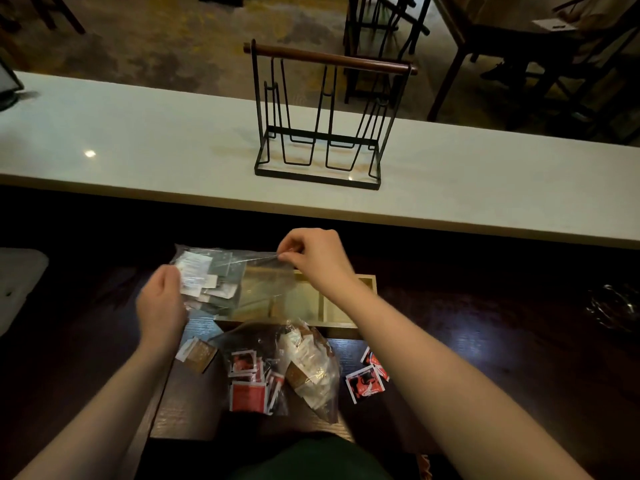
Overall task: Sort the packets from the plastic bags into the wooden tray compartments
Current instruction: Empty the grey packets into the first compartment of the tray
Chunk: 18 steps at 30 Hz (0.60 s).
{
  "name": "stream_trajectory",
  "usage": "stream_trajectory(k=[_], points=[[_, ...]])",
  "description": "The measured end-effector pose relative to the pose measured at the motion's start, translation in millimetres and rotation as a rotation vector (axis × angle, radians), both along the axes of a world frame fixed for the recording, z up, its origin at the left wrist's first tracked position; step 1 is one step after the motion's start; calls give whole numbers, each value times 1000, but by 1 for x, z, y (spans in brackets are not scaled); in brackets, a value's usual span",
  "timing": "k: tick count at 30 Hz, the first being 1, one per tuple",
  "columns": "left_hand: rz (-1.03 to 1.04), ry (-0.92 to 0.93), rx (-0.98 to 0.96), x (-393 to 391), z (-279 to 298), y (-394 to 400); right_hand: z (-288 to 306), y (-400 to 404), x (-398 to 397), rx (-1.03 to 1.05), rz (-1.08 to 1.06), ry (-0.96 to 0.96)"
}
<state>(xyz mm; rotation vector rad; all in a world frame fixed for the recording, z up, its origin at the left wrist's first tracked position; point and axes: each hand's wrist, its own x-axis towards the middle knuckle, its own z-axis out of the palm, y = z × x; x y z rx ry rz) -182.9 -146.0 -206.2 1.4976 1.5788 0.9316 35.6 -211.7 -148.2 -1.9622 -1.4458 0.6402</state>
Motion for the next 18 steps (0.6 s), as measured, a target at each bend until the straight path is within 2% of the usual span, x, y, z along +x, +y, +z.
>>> stream_trajectory(k=[8, 18], points=[[-1, 250, 228, -22, 17, 21, -52, 23, -22, -112, -72, 261], [-24, 342, 241, -15, 24, 22, -78, 20, -31, -196, -148, 353]])
